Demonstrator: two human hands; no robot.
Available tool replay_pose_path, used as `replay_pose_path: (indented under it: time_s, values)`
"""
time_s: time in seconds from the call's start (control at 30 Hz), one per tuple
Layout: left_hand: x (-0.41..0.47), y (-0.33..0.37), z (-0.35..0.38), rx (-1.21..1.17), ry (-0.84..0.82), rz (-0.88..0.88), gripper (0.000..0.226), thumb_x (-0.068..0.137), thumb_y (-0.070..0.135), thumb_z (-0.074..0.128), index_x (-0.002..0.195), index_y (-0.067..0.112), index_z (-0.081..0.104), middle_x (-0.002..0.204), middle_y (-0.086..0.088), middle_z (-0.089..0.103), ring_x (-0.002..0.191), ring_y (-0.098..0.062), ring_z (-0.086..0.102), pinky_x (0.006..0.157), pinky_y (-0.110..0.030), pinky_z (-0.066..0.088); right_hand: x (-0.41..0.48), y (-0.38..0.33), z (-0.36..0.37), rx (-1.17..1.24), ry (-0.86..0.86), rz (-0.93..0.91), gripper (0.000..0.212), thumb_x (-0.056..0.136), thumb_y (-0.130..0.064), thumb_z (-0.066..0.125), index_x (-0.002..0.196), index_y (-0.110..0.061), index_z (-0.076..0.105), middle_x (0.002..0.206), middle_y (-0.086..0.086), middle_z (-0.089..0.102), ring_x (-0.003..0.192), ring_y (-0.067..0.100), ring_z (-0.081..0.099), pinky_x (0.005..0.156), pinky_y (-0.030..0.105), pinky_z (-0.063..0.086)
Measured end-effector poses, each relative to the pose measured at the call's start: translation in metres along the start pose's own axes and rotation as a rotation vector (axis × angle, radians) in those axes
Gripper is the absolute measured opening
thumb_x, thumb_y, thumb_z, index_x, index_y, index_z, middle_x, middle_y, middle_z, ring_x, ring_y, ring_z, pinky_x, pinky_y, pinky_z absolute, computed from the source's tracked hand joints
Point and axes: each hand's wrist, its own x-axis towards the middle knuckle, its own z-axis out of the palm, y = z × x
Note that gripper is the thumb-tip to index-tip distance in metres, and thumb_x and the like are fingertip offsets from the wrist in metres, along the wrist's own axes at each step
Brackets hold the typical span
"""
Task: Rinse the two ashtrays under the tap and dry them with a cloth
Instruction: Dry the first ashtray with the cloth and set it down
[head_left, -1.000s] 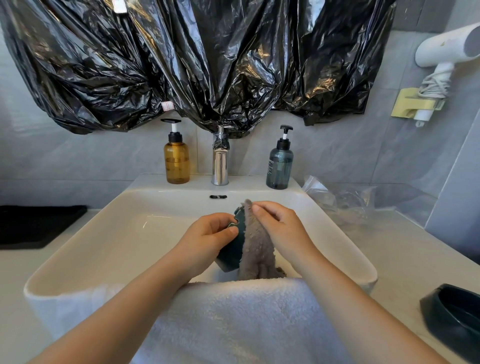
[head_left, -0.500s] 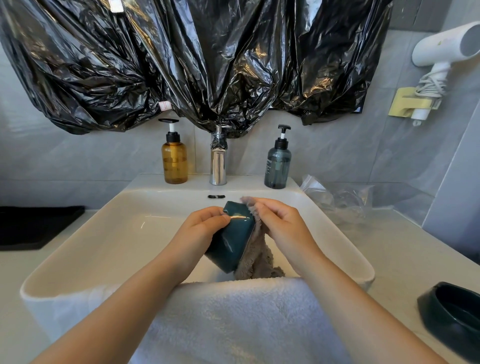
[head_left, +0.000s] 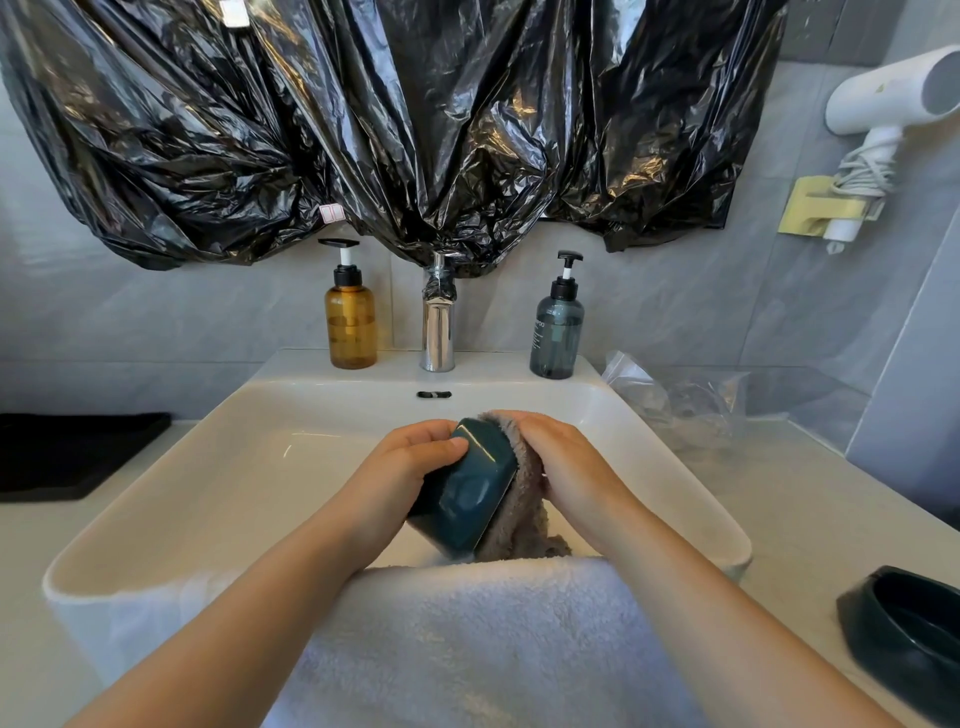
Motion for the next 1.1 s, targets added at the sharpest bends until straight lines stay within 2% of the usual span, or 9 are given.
replay_pose_path:
  time_s: [0.1,0.2,0.37,0.5,0.63,0.73,0.9,0.97,1.1]
  values:
    - [0.0,-0.001,0.003,0.016,-0.008,-0.029,0.025,0.095,0.025,0.053,0.097,0.004,0.066,0.09,-0.016,0.07,0.082,-0.024,0.064,0.08,-0.035,0.046,-0.003,-0.001,0.004,-0.088,-0.063,-0.105,0.034,0.103,-0.024,0.037,0.118,-0.03,0.066,0.124,-0.011,0.063,0.118,0.005,0.054,0.106,0.029,0.042]
    - [0.0,-0.003,0.003,0.018,-0.015,-0.003,0.02,0.095,0.02,0.052,0.092,0.008,0.067,0.081,-0.006,0.071,0.074,-0.016,0.066,0.073,-0.027,0.049,-0.002,0.0,0.005,-0.113,-0.053,-0.172,0.033,0.103,-0.021,0.038,0.116,-0.032,0.066,0.124,-0.012,0.064,0.119,0.004,0.055,0.104,0.026,0.042]
    - [0.0,-0.003,0.001,0.043,-0.016,0.073,0.02,0.097,0.01,0.046,0.086,0.007,0.062,0.073,-0.003,0.066,0.066,-0.012,0.059,0.06,-0.015,0.046,0.006,0.003,-0.003,-0.002,0.063,0.072,0.031,0.101,-0.031,0.038,0.11,-0.03,0.068,0.117,-0.003,0.067,0.112,0.015,0.059,0.104,0.041,0.045]
    - [0.0,0.0,-0.002,-0.035,0.02,0.067,0.021,0.097,0.012,0.045,0.092,0.007,0.065,0.079,-0.006,0.066,0.071,-0.014,0.06,0.065,-0.022,0.046,0.006,0.006,-0.004,0.074,0.043,0.094,0.034,0.1,-0.034,0.039,0.114,-0.028,0.068,0.118,-0.003,0.067,0.115,0.015,0.058,0.107,0.045,0.042]
    - [0.001,0.0,0.002,-0.034,0.049,-0.014,0.028,0.097,0.022,0.048,0.092,-0.001,0.062,0.084,-0.024,0.063,0.081,-0.034,0.06,0.074,-0.033,0.046,0.001,0.001,0.001,-0.003,0.014,-0.036,0.035,0.102,-0.024,0.035,0.117,-0.024,0.068,0.116,-0.007,0.068,0.111,0.009,0.06,0.103,0.033,0.045]
    - [0.001,-0.001,0.003,0.054,0.042,-0.053,0.04,0.095,0.033,0.052,0.101,-0.005,0.062,0.094,-0.026,0.067,0.085,-0.032,0.063,0.081,-0.036,0.046,0.001,0.002,0.006,-0.094,-0.043,-0.093,0.033,0.103,-0.024,0.037,0.113,-0.026,0.068,0.117,-0.007,0.067,0.111,0.007,0.06,0.099,0.026,0.047]
    - [0.0,0.002,-0.001,-0.01,0.082,-0.022,0.026,0.097,0.018,0.047,0.083,0.008,0.066,0.074,-0.007,0.065,0.071,-0.019,0.057,0.067,-0.03,0.041,0.008,0.013,-0.008,-0.018,0.247,0.001,0.03,0.099,-0.015,0.048,0.091,-0.023,0.075,0.101,-0.004,0.072,0.101,0.017,0.065,0.089,0.031,0.053]
    - [0.001,0.002,-0.003,-0.074,0.118,-0.018,0.023,0.097,0.016,0.045,0.088,0.008,0.064,0.08,-0.011,0.063,0.079,-0.024,0.054,0.074,-0.034,0.039,0.008,0.018,-0.014,0.071,0.309,0.084,0.029,0.096,-0.012,0.052,0.081,-0.025,0.074,0.096,0.001,0.072,0.098,0.022,0.066,0.084,0.033,0.054]
    - [0.003,0.005,-0.003,-0.179,0.231,-0.066,0.024,0.098,0.016,0.042,0.107,0.002,0.059,0.099,-0.019,0.057,0.092,-0.03,0.051,0.085,-0.039,0.039,0.011,0.022,-0.015,0.135,0.393,0.039,0.015,0.094,-0.018,0.058,0.089,-0.026,0.069,0.101,0.005,0.072,0.096,0.021,0.067,0.09,0.039,0.054]
